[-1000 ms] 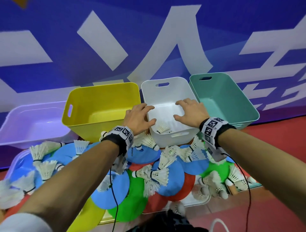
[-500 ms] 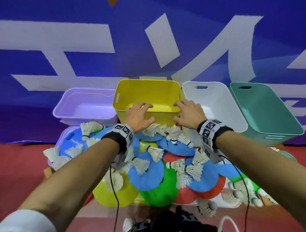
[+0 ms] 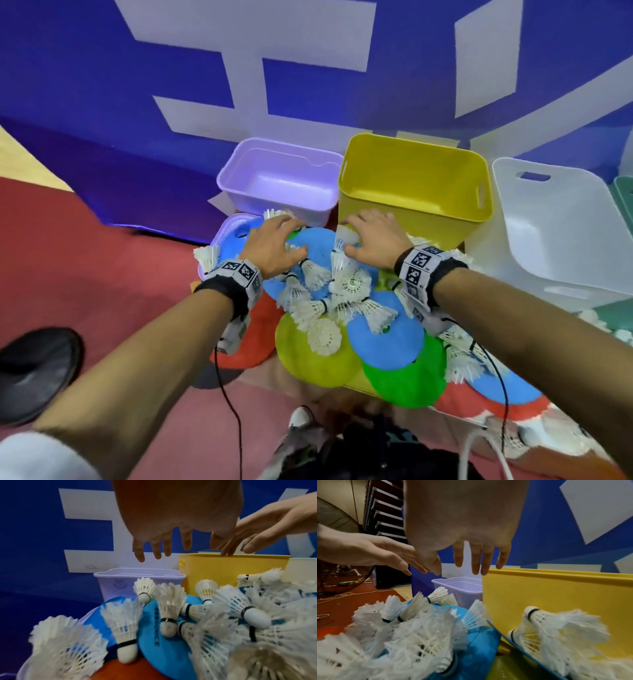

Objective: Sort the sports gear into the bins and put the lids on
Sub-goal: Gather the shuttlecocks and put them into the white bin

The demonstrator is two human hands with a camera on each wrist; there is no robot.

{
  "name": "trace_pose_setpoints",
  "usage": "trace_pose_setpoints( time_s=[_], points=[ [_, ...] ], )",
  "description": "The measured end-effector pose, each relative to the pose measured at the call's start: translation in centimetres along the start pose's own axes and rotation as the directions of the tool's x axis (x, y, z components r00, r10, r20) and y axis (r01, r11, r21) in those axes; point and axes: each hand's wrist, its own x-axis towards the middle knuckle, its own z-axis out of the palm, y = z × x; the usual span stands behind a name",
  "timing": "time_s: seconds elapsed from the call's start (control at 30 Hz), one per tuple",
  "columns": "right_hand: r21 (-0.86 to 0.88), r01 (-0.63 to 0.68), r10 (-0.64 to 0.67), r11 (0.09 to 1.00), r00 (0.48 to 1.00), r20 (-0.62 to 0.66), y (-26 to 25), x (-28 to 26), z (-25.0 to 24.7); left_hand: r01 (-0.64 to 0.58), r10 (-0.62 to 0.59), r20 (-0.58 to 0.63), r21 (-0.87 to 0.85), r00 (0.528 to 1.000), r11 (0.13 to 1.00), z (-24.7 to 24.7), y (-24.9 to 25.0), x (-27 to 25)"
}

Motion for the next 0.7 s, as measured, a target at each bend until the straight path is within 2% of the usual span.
trace_pose_setpoints(
  time_s=[0.23, 0.43, 0.7],
  points=[
    [0.060, 0.067, -0.078, 0.996, 0.978, 0.191, -1.7, -0.4, 2.6, -0.012, 0.016, 0.087, -0.039, 0.996, 0.999, 2.1, -3.3, -1.0],
    [0.005, 0.088, -0.086, 0.996, 0.962, 0.260, -0.6, -2.8, 4.3, -0.111, 0.112, 0.172, -0.014, 0.979, 0.994, 4.3, -3.4, -1.3],
    [-0.028, 0.064, -0.053, 0.998, 0.955, 0.293, 0.2, -4.0, 4.9, -0.106, 0.100, 0.154, 0.035, 0.983, 0.994, 4.6, -4.4, -0.5]
  ],
)
